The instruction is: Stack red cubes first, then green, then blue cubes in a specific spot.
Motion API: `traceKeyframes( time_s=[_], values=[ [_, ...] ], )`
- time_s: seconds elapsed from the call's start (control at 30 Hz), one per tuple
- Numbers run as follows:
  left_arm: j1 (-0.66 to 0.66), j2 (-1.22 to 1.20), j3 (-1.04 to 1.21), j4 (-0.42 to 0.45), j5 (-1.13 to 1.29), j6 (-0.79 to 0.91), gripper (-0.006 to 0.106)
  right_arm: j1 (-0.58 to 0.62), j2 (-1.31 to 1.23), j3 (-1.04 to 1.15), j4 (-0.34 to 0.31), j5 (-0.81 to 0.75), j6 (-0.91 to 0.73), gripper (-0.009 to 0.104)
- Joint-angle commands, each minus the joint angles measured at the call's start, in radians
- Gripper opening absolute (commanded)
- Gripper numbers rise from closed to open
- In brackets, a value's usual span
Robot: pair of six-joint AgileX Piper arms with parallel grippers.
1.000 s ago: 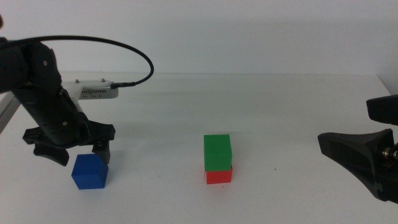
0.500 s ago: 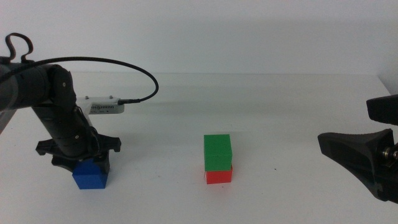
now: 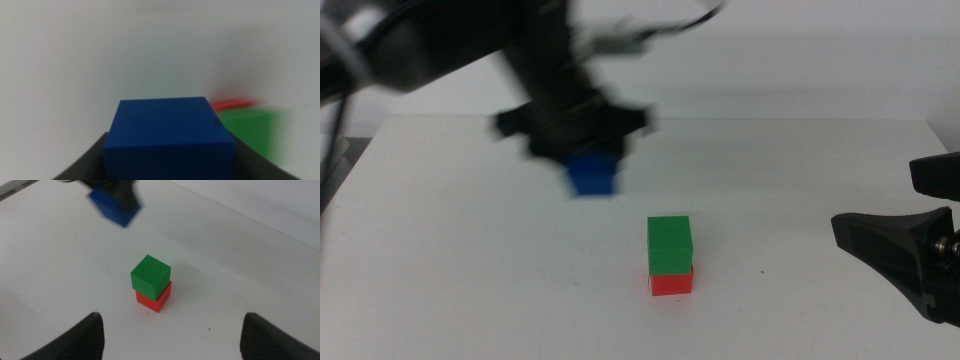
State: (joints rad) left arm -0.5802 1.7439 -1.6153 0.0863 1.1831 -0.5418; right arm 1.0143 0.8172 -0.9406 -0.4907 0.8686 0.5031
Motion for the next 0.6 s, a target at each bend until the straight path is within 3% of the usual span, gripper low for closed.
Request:
traceKeyframes(
  time_s=[0.0, 0.2, 0.57],
  values=[
    [-0.091, 0.049, -0.131, 0.061, 0.038, -0.128, -0.002, 0.003, -0.005, 0.003, -0.005, -0.009, -0.004, 0.093],
    [-0.199, 0.163, -0.257, 0.072, 0.038, -0.244, -0.002, 0.003, -0.005, 0.003, -0.005, -0.009, -0.004, 0.093],
    [-0.196, 0.218, -0.22, 0.004, 0.038, -0.267, -0.002, 0.003, -0.005, 0.003, -0.005, -0.009, -0.004, 0.093]
  ],
)
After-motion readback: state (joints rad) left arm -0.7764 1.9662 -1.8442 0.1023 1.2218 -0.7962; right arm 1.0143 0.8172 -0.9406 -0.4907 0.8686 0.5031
